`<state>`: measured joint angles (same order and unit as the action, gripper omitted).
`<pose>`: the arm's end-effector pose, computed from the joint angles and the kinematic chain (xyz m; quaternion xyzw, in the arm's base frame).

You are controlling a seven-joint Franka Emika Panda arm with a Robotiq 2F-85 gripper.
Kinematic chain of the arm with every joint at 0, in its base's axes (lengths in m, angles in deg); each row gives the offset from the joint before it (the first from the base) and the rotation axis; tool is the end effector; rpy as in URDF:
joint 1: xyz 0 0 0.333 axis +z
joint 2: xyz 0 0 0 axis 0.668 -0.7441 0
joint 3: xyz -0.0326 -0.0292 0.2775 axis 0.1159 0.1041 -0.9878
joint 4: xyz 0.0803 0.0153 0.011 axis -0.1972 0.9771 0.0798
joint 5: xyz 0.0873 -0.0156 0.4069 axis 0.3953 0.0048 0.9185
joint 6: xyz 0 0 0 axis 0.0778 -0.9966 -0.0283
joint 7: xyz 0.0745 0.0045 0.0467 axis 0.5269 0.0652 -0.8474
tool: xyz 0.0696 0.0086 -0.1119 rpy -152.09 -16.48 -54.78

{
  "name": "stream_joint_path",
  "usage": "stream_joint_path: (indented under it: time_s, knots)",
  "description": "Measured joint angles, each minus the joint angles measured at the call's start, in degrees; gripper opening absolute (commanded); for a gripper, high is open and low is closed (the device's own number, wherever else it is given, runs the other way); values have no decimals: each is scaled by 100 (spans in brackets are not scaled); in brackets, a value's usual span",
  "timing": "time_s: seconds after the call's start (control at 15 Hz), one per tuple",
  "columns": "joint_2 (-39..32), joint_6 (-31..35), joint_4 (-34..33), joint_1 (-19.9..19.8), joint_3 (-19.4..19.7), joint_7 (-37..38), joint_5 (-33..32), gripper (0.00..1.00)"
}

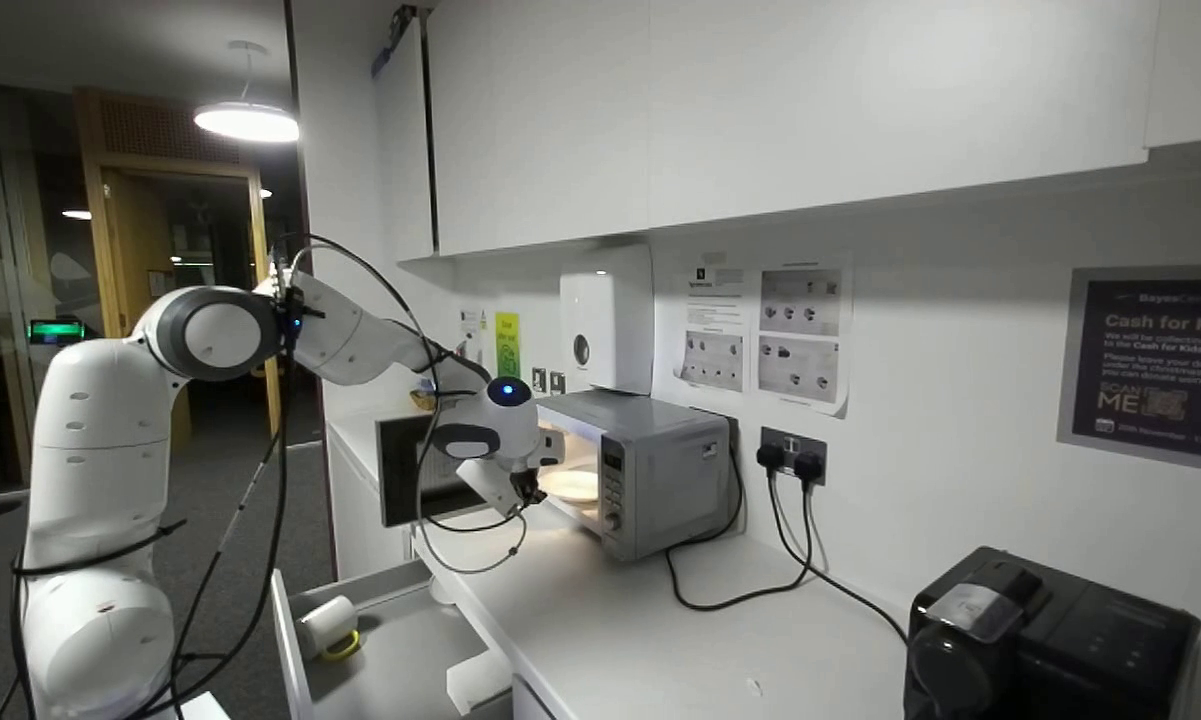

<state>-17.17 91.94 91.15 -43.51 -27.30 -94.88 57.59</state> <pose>0.6079 -0.0561 0.3001 -0.9507 0.0309 -0.2333 0.2018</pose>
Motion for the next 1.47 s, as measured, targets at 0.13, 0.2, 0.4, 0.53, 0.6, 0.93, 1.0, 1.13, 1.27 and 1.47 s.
stream_joint_path:
  time_s: [0.13, 0.2, 0.4, 0.53, 0.6, 0.93, 1.0, 1.13, 1.27, 1.47]
  knots:
    - [-187, 1, -199, 1, -92, 4, -115, 0]
    - [-262, 11, -280, 2, -141, 4, -168, 0]
    - [-427, 96, -466, 2, -291, 4, -298, 0]
    - [-507, 195, -557, 2, -383, 4, -390, 0]
    - [-542, 246, -603, 2, -419, 4, -453, 0]
    - [-722, 535, -780, -3, -497, 4, -789, 0]
    - [-758, 587, -802, -6, -509, 4, -849, 0]
    - [-818, 629, -838, 3, -504, 0, -884, 0]
    - [-878, 634, -886, 6, -504, -1, -896, 0]
    - [-964, 642, -951, 6, -503, -5, -904, 0]
